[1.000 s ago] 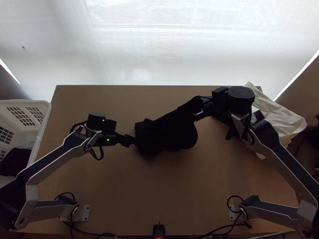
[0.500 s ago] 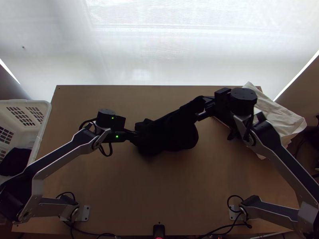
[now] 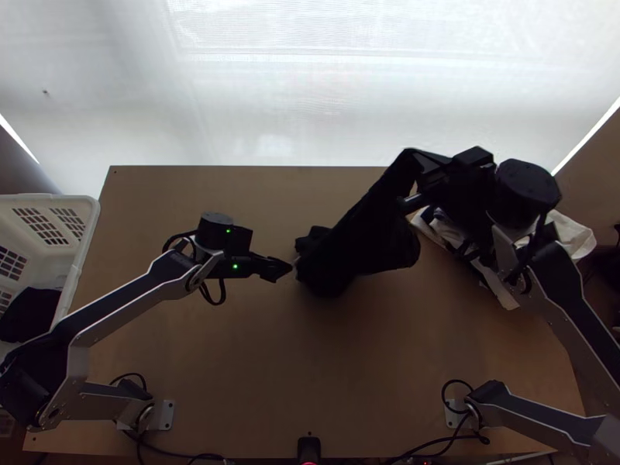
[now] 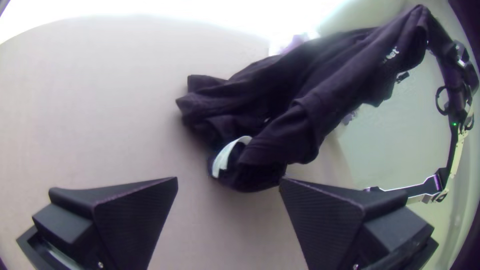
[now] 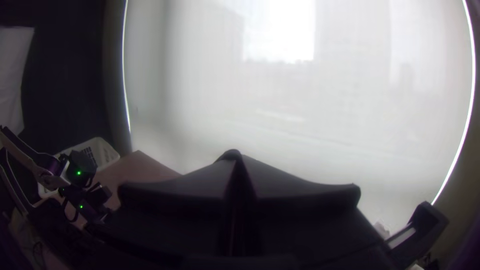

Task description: Fold the t-shirt

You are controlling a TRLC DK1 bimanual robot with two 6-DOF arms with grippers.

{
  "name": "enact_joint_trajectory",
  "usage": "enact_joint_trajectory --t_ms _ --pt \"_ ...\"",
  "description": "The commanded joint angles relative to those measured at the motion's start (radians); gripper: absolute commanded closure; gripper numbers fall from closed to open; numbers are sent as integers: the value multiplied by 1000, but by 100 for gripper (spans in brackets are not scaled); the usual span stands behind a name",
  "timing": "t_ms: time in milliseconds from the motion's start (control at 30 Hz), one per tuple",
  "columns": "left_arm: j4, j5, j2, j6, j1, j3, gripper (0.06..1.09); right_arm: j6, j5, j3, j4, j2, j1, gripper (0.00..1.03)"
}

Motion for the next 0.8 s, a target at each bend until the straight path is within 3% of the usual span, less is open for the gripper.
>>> enact_joint_trajectory --t_ms 0,333,567,767 --pt "-1 0 11 -9 -27 -1 10 -26 5 26 84 -22 5 100" --pt "4 -1 17 -22 -16 -15 10 -24 6 69 165 -91 224 100" --pt "42 -11 13 -55 95 1 10 -41 -3 204 205 4 334 100" --pt "59 -86 -52 -102 246 45 10 -51 -15 234 215 30 471 100"
